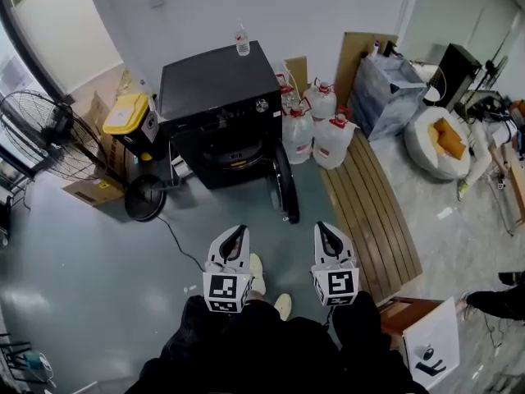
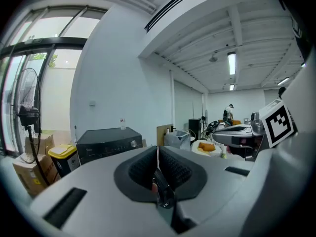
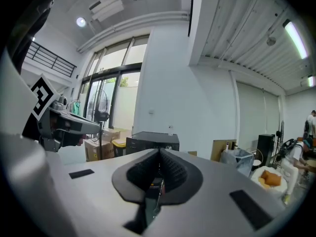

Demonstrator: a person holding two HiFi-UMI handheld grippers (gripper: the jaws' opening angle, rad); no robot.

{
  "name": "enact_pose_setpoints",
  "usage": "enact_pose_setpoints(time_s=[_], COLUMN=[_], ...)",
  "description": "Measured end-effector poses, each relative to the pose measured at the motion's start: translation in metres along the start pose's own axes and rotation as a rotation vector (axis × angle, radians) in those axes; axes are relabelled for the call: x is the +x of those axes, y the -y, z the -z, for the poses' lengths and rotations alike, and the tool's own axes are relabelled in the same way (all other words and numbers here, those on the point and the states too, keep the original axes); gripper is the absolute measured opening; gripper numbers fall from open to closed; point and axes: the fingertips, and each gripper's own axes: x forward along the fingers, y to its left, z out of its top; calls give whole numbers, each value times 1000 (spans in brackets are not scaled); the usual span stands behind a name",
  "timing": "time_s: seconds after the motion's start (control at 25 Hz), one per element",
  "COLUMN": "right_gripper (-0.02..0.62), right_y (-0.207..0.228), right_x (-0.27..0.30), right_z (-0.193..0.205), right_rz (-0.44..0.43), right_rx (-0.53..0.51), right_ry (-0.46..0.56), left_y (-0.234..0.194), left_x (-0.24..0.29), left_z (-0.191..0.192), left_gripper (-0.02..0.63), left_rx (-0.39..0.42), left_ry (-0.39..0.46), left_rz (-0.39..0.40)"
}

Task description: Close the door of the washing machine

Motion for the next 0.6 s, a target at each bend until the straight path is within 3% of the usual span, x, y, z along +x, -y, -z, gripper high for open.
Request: enact_pose_setpoints(time_s=[0.24,0.6], right_gripper=[17,17], right_y=[9,18], right_x=[64,145], right_z=[30,117], right_rz=[24,36], right_rx=[24,73], right_ry=[-64,-226], left_y=[-34,-67], left_x=[65,159], left_z=[31,100], left_gripper=[31,31], left_rx=[-26,-73], left_ry=[-75,-194], left_rz=[35,110])
